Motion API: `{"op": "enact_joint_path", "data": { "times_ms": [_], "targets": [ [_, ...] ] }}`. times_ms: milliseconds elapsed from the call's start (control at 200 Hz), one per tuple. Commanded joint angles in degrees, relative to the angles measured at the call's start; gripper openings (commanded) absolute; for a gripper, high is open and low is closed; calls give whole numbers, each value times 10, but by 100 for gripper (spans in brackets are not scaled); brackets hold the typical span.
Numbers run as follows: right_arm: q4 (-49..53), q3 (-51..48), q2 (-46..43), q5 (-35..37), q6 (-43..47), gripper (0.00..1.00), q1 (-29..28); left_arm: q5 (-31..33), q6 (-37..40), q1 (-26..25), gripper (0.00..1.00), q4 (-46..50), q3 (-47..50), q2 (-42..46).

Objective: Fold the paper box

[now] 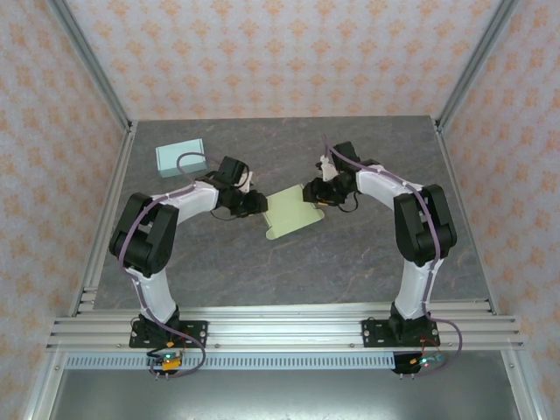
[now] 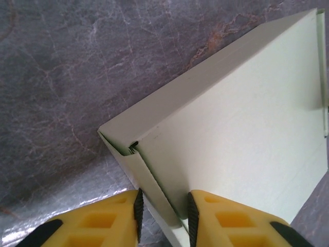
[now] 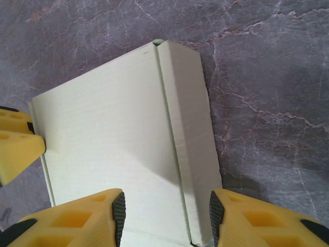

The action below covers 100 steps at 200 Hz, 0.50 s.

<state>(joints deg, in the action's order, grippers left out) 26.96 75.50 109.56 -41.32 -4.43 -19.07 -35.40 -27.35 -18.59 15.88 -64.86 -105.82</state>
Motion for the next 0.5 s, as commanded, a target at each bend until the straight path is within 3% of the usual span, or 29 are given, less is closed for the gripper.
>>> {"op": "enact_joint_path", "data": {
  "times_ms": [0,155,280,496],
  "targets": [
    [-17,-16,-9,-14,-9,51,5,-26,-15,16,28,-8,3,-32],
    [-82,-51,-32,-57,-64,57,33,-78,-28,26,25,-22,1,-70],
    [-154,-89,-45,-84,-126,61,67,-84,-26,33,22,-6,-4,-75],
    [-164,-90,-18,-153,-128,69,70,-71,-47,47,12,-31,27,-67]
  ]
}}
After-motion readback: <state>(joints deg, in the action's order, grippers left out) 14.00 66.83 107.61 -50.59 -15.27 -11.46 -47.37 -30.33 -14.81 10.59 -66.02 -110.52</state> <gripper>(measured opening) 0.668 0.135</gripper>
